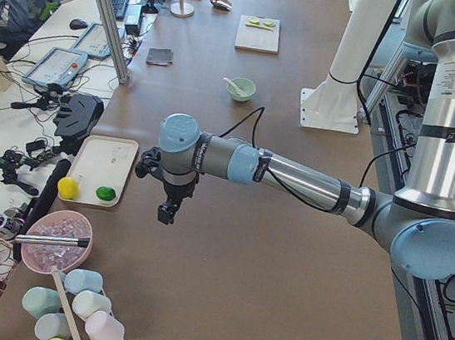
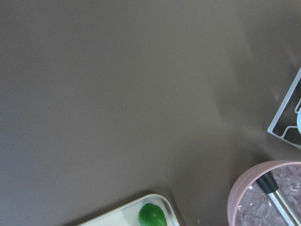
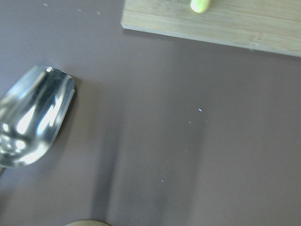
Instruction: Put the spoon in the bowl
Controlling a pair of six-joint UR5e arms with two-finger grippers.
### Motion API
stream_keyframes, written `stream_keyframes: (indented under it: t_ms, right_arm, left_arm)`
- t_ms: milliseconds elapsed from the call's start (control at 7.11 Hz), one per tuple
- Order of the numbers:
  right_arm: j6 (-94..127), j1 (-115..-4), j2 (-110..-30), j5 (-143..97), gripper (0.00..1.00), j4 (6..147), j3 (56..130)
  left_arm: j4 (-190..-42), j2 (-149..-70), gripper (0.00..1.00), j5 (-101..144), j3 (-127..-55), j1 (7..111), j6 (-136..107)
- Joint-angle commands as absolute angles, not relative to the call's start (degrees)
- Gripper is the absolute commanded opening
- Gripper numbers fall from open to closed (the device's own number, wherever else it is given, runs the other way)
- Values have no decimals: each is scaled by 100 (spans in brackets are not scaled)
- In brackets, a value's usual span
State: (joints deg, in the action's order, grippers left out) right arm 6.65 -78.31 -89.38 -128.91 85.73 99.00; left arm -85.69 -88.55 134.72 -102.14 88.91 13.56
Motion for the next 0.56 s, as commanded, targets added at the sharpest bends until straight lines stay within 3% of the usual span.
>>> stream_keyframes:
  t_ms: [0, 422]
  right_arm:
    - [-377, -8409, -9184, -12902, 100, 8737, 9573]
    - [-369, -8621, -9263, -12999, 100, 8710, 9571]
  left_arm:
    - [-8815, -8385, 98, 13491, -10221, 8939, 1407]
    - [-8824, -8411, 98, 13465, -10187, 8912, 1380]
